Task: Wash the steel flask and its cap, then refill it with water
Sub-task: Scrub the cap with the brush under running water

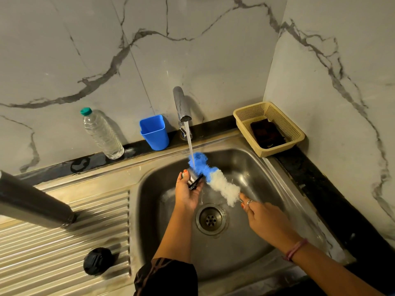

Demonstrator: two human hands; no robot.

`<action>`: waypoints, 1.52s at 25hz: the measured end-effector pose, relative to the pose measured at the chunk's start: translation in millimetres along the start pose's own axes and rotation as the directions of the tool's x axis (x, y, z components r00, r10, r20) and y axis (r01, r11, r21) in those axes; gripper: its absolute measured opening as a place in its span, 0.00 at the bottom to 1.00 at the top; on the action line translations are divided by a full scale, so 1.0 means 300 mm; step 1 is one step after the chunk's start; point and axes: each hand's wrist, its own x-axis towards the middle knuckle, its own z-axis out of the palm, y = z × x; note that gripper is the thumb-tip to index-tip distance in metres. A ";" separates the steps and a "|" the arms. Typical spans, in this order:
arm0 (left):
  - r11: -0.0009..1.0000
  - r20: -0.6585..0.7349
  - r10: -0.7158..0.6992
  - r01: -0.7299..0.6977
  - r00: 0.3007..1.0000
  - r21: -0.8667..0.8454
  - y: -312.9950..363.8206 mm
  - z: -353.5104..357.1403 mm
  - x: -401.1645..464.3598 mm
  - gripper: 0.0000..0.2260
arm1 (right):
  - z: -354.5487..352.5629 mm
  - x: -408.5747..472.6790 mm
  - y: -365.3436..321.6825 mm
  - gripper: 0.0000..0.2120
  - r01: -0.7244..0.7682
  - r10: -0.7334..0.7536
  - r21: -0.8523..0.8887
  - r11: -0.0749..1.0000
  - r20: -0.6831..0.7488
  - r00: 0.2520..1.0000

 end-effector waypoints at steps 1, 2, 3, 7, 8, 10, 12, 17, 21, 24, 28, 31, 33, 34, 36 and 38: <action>1.000 -0.003 0.002 -0.002 1.000 -0.001 -0.001 -0.002 0.001 0.07 | 0.001 -0.011 -0.012 0.21 0.017 -0.017 -0.014 1.000 0.000 1.000; 1.000 -0.003 -0.006 0.006 1.000 -0.007 -0.002 -0.005 0.003 0.08 | 0.001 -0.018 -0.019 0.21 0.025 -0.025 -0.029 0.999 -0.003 1.000; 1.000 -0.005 -0.016 0.016 1.000 -0.017 -0.005 -0.008 0.006 0.09 | -0.002 -0.016 -0.019 0.21 0.015 -0.015 -0.042 0.999 -0.010 1.000; 0.995 -0.011 -0.063 0.061 0.998 -0.080 -0.020 -0.002 -0.003 0.14 | -0.006 0.012 -0.024 0.21 -0.014 0.013 -0.031 0.999 -0.015 1.000; 0.994 -0.006 -0.069 0.068 0.998 -0.086 -0.017 0.000 -0.005 0.15 | -0.004 0.006 -0.033 0.21 0.003 -0.004 -0.036 0.999 -0.022 1.000; 0.996 0.009 -0.064 0.065 0.998 -0.063 -0.010 -0.003 -0.007 0.14 | -0.002 -0.006 -0.046 0.21 0.017 -0.018 -0.057 0.998 -0.023 1.000; 0.998 0.044 -0.057 0.058 0.997 -0.031 -0.009 -0.004 -0.006 0.17 | -0.006 0.005 -0.042 0.21 -0.001 0.000 -0.050 0.999 -0.023 1.000; 0.999 0.069 -0.002 0.004 0.998 -0.033 -0.016 -0.015 0.006 0.14 | 0.000 -0.004 -0.063 0.22 0.028 -0.029 -0.061 0.998 -0.010 1.000; 0.999 0.053 -0.039 0.039 0.998 0.006 -0.021 -0.037 0.010 0.15 | -0.006 0.011 -0.034 0.21 -0.018 0.018 -0.022 1.000 0.005 1.000; 0.998 0.069 -0.029 0.033 0.997 -0.058 -0.008 -0.033 0.015 0.18 | -0.006 -0.011 -0.049 0.22 0.013 -0.013 -0.026 1.000 -0.001 1.000; 0.999 0.098 0.008 -0.011 0.995 0.031 -0.011 -0.014 0.010 0.19 | -0.003 0.009 -0.030 0.21 -0.026 0.026 -0.022 0.999 0.002 1.000; 0.998 0.083 0.000 -0.005 0.997 0.064 -0.002 -0.023 0.019 0.20 | 0.003 -0.003 -0.032 0.21 -0.033 0.032 0.020 0.999 0.024 0.999; 0.996 0.071 -0.031 0.025 0.997 0.087 0.001 -0.036 0.021 0.21 | 0.000 -0.003 -0.017 0.20 -0.057 0.056 0.038 0.998 0.025 0.998; 0.996 0.054 -0.050 0.046 0.997 0.083 -0.002 -0.041 0.023 0.21 | -0.003 -0.004 -0.013 0.20 -0.057 0.057 0.034 0.998 0.020 0.998; 0.997 0.043 -0.080 0.079 0.996 0.027 -0.009 -0.040 0.017 0.22 | -0.008 -0.013 -0.023 0.21 -0.030 0.030 0.003 1.000 -0.004 1.000; 0.998 0.062 -0.064 0.064 0.996 0.005 -0.012 -0.032 0.012 0.22 | -0.006 -0.015 -0.039 0.22 -0.016 0.015 -0.040 0.999 -0.031 0.999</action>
